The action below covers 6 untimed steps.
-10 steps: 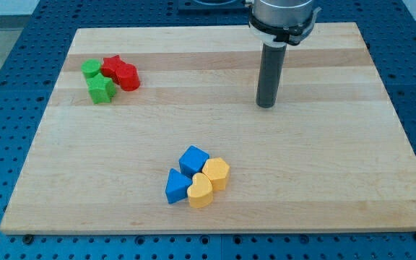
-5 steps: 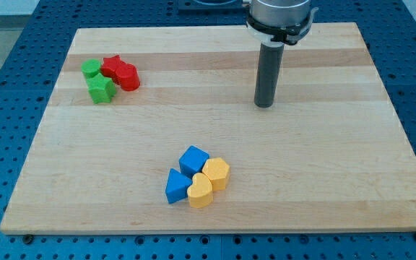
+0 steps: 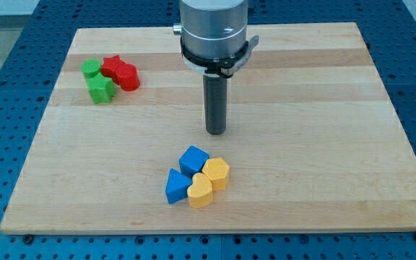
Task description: Separate the yellow hexagon from the yellow heart
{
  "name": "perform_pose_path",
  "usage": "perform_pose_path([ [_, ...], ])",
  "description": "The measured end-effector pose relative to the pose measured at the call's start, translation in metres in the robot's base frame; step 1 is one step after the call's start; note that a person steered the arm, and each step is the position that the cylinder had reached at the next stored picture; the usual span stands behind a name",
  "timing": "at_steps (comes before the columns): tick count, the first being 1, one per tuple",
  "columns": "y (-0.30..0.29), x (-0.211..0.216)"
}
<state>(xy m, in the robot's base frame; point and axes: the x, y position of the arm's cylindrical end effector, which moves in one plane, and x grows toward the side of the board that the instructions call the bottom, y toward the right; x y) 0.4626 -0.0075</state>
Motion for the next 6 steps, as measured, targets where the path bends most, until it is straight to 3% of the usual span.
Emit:
perform_pose_path([
  [1, -0.048, 0.005],
  [3, -0.147, 0.081],
  [4, -0.139, 0.13],
  [5, -0.087, 0.155],
  [6, -0.065, 0.156],
])
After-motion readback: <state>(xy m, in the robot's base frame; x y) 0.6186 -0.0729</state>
